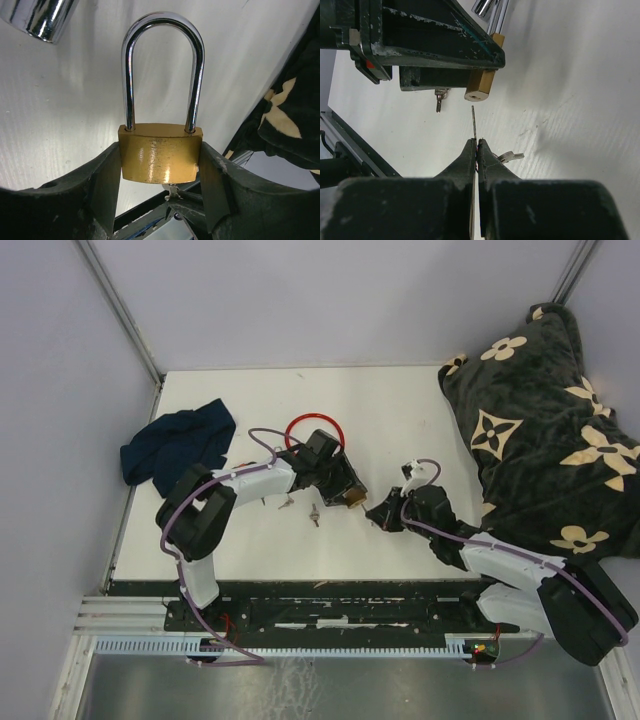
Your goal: Unlock with the key
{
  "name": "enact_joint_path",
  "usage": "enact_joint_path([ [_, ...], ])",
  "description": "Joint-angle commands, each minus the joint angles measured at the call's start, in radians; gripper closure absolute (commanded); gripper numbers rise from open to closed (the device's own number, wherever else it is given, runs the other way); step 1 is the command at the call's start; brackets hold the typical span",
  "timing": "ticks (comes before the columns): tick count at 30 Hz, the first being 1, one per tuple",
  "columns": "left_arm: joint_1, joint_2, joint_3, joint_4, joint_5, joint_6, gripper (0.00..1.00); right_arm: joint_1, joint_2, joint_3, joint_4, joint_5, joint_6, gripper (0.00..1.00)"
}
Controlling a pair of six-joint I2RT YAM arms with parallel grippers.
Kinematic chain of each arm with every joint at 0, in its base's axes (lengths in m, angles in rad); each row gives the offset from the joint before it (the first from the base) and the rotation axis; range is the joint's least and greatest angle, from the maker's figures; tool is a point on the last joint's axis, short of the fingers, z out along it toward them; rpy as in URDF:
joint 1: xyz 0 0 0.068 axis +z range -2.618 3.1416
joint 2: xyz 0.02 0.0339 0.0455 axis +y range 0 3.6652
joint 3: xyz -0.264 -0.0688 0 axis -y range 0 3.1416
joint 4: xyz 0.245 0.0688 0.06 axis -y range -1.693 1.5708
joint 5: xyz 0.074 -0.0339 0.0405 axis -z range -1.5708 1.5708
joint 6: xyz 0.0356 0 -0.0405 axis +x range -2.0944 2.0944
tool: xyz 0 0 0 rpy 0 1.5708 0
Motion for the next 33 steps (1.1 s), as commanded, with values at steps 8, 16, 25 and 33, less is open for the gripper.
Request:
enact_joint_path([
  [8,0.002,-0.081,-0.001,0.114,0.047,-0.054,0.81,0.018,0.069,0.058,0.097,0.049,0.04,0.98],
  [16,-0.002,-0.083,-0.016,0.136,0.05,-0.06,0.82,0.019,0.081,0.051,0.114,0.074,0.055,0.98],
  [25,-0.007,-0.084,-0.023,0.153,0.051,-0.071,0.82,0.021,0.113,0.05,0.142,0.064,0.073,0.98],
  [33,-0.015,-0.083,-0.036,0.172,0.054,-0.083,0.83,0.021,0.122,0.036,0.171,0.087,0.099,0.98],
])
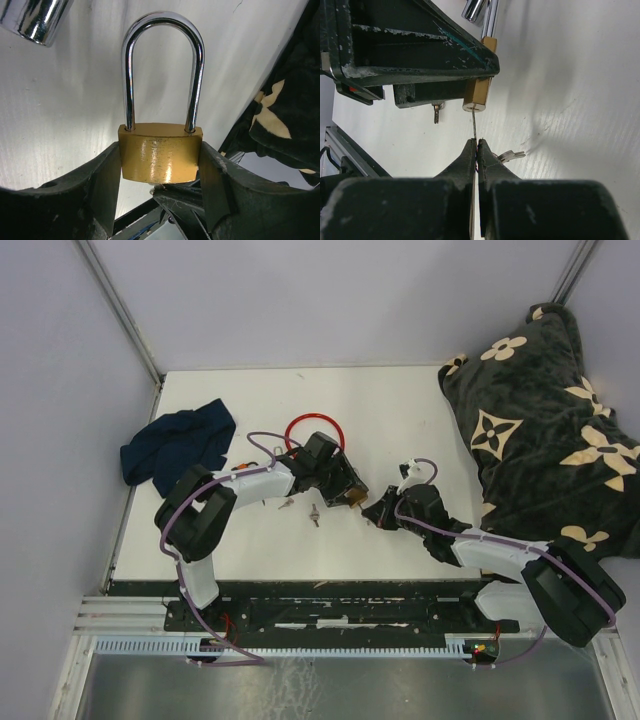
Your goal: Unlock with the key
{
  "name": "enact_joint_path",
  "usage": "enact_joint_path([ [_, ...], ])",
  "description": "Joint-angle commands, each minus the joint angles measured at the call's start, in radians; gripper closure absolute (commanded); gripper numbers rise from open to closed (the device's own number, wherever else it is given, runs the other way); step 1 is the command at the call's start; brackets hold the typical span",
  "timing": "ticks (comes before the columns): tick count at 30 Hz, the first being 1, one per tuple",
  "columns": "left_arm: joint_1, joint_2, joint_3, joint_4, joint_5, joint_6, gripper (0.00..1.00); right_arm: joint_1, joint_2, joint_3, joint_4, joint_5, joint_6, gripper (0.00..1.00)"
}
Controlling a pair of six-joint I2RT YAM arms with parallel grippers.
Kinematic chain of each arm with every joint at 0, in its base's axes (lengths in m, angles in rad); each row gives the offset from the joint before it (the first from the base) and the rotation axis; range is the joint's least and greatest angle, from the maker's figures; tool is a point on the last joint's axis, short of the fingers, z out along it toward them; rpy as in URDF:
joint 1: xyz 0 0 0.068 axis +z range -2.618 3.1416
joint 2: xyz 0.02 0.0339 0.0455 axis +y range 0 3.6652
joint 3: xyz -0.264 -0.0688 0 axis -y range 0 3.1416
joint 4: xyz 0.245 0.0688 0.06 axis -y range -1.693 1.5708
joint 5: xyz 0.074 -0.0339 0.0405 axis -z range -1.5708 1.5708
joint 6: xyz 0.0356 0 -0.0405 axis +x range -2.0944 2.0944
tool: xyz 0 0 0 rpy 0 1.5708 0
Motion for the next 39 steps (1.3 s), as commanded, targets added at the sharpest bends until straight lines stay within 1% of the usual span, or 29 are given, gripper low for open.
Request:
enact_joint_path([
  [1,-0.012,-0.072,0.006,0.088,0.051,-0.045,0.83,0.002,0.003,0.014,0.087,0.039,0.027,0.98],
  [10,-0.039,-0.081,-0.023,0.13,0.025,-0.086,0.85,0.004,0.004,0.003,0.101,0.085,0.071,0.98],
  [18,-0.057,-0.121,-0.122,0.26,0.01,-0.182,0.88,0.003,-0.003,-0.037,0.173,0.137,0.117,0.98],
  [28,-0.082,-0.148,-0.146,0.285,0.03,-0.209,0.9,0.005,0.01,-0.014,0.252,0.127,0.023,0.98],
  [32,-0.094,-0.156,-0.165,0.331,0.053,-0.256,0.9,0.003,0.034,0.001,0.3,0.135,-0.028,0.98],
  [38,-0.125,-0.176,-0.161,0.355,0.051,-0.26,0.91,0.001,0.072,0.03,0.37,0.157,-0.092,0.98],
  [39,-0.126,-0.18,-0.169,0.372,0.052,-0.259,0.94,-0.001,0.073,0.035,0.373,0.153,-0.091,0.98],
])
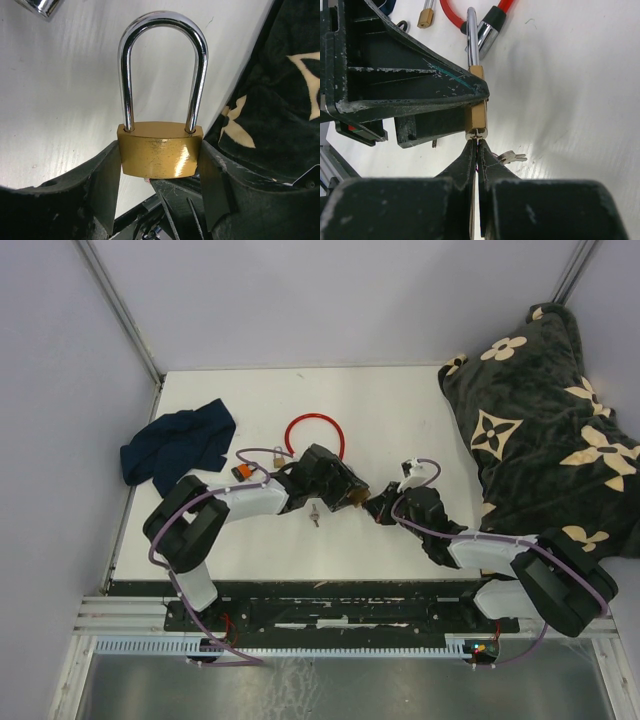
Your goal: Unlock with the key
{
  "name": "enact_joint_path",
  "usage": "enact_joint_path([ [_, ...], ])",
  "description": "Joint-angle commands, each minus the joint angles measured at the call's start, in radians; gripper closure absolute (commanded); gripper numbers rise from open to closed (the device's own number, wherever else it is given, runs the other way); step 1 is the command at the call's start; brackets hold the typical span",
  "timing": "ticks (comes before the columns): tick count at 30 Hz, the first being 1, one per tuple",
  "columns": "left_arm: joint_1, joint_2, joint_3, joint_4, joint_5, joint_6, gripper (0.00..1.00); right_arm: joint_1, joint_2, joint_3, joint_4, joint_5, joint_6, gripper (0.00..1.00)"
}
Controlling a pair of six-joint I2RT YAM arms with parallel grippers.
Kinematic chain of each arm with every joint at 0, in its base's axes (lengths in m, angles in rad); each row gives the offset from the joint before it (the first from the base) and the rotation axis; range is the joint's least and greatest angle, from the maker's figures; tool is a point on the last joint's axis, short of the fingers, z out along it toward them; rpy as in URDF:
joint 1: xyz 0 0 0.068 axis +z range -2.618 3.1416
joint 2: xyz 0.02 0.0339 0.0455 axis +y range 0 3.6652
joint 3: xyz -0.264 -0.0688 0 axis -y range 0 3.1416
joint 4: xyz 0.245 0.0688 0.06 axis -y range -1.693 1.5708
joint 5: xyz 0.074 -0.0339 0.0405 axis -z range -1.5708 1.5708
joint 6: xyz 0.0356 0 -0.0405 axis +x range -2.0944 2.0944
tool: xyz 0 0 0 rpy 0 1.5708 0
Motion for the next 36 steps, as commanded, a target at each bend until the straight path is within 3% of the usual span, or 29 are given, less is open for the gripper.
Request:
enact_joint_path([
  [1,-0.072,-0.097,-0.011,0.169,0.156,-0.067,0.95,-0.01,0.015,0.078,0.167,0.062,-0.055,0.98],
  [13,-0.055,-0.186,-0.229,0.734,0.157,-0.053,0.97,-0.091,-0.089,0.026,0.206,-0.141,0.168,0.98],
  [21,-0.054,-0.153,-0.271,1.037,0.216,-0.085,0.97,-0.11,-0.027,0.008,0.39,-0.232,0.359,0.98],
  [27,-0.054,-0.173,-0.294,1.115,0.22,-0.053,0.97,-0.116,0.013,0.006,0.448,-0.25,0.451,0.98],
  [31,-0.046,-0.185,-0.297,1.106,0.225,-0.014,0.97,-0.118,0.019,0.014,0.428,-0.268,0.425,0.97],
  [36,0.007,-0.219,-0.276,0.923,0.257,0.146,0.97,-0.118,-0.085,0.022,0.221,-0.288,0.298,0.75],
])
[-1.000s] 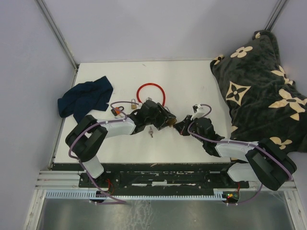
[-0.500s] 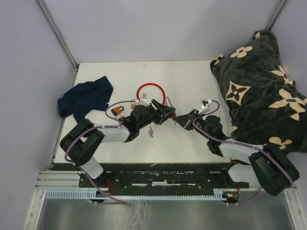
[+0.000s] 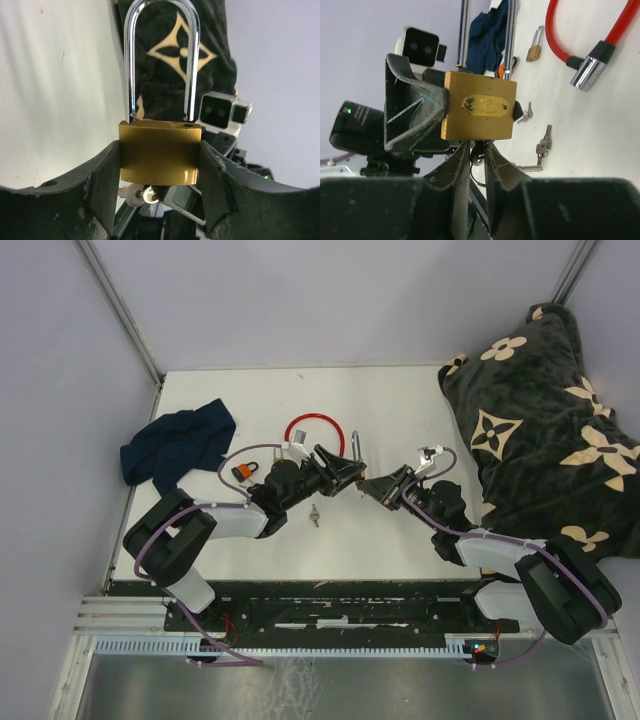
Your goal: Unlock with the key
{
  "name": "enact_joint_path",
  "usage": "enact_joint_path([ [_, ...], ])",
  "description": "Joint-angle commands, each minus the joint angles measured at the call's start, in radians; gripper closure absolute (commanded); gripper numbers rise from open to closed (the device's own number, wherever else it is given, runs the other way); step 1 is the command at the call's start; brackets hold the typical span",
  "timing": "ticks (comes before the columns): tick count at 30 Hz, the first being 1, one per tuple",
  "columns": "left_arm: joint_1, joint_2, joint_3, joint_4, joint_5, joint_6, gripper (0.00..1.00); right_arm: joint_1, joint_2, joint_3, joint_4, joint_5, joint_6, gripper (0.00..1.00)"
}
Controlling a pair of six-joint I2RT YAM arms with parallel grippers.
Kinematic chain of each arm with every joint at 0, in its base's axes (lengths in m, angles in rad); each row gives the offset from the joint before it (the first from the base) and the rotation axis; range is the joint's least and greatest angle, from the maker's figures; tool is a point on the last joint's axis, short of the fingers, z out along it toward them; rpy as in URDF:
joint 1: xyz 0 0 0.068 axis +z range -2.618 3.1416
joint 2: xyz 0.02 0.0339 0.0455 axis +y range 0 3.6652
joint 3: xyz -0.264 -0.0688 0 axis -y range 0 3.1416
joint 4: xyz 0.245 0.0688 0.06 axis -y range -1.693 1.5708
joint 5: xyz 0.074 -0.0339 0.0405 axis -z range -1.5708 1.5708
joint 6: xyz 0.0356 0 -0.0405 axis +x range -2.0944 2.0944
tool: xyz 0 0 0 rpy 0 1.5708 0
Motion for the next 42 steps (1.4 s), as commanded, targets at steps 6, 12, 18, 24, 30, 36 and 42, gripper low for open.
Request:
enact_joint_path([
  [6,0.012,-0.159,0.15,-0.402,0.188,0.433,0.97,0.007,-0.288,0.096,-0.502,-0.023,-0.324,0.53],
  [12,0.013,-0.191,0.228,-0.63,0.162,0.682,0.97,0.006,-0.43,0.169,-0.772,0.014,-0.466,0.46],
  [18,0.03,-0.216,0.24,-0.686,0.239,0.785,0.97,-0.028,-0.488,0.2,-0.869,0.033,-0.531,0.46],
  [24,0.122,-0.209,0.224,-0.64,0.439,0.756,0.97,-0.054,-0.411,0.222,-0.781,-0.007,-0.515,0.47],
  [30,0.124,-0.209,0.228,-0.607,0.558,0.773,0.97,-0.055,-0.271,0.306,-0.697,-0.073,-0.483,0.48],
  [36,0.126,-0.232,0.221,-0.526,0.619,0.71,0.97,-0.055,-0.227,0.263,-0.578,0.0,-0.481,0.48],
  [42,0.159,-0.233,0.19,-0.377,0.634,0.559,0.97,-0.056,-0.192,0.202,-0.386,-0.017,-0.413,0.5],
])
